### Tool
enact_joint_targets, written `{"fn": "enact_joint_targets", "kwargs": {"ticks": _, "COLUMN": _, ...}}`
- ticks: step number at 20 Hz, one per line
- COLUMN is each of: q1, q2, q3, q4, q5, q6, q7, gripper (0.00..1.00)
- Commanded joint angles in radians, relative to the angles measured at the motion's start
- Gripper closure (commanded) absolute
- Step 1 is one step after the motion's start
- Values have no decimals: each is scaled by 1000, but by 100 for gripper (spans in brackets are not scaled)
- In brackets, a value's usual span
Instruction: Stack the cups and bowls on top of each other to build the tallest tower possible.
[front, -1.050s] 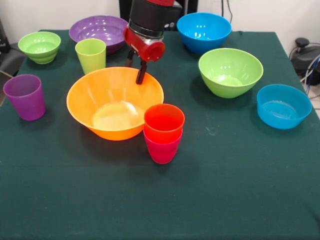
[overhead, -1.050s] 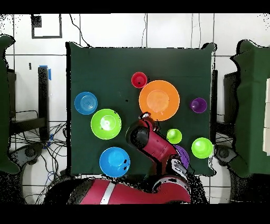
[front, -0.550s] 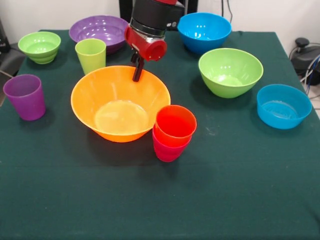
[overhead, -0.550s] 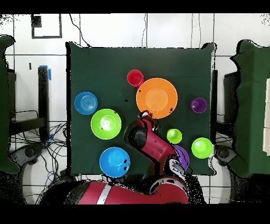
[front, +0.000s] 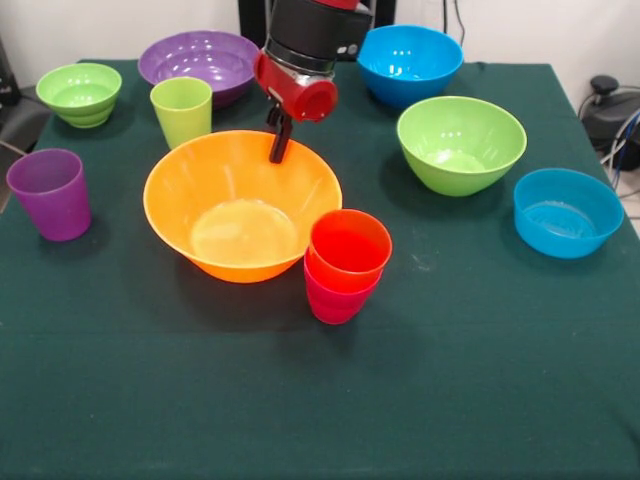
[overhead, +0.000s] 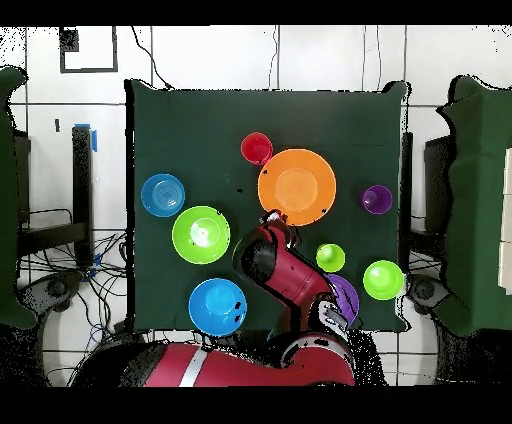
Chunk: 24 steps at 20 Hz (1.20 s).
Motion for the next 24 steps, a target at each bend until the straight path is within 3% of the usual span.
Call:
{"fn": "enact_joint_targets", "kwargs": {"ticks": 1, "q1": 29, "q2": 28, "q3": 117, "q4": 63, "q5": 19, "q6": 128, "q7": 171, "gripper": 100}}
{"fn": "enact_joint_targets", "kwargs": {"ticks": 7, "q1": 30, "q2": 39, "q3": 124, "q4": 61, "q5": 17, "q6": 132, "q7": 185, "gripper": 100}}
{"fn": "enact_joint_targets", "kwargs": {"ticks": 15, "q1": 73, "q2": 25, "q3": 82, "q4": 82, "q5": 34, "q6": 220, "q7": 186, "gripper": 100}}
{"fn": "enact_joint_targets", "kwargs": {"ticks": 24, "q1": 62, "q2": -1, "q3": 103, "q4": 154, "q5": 9, "q6": 228, "q7": 213, "gripper": 100}}
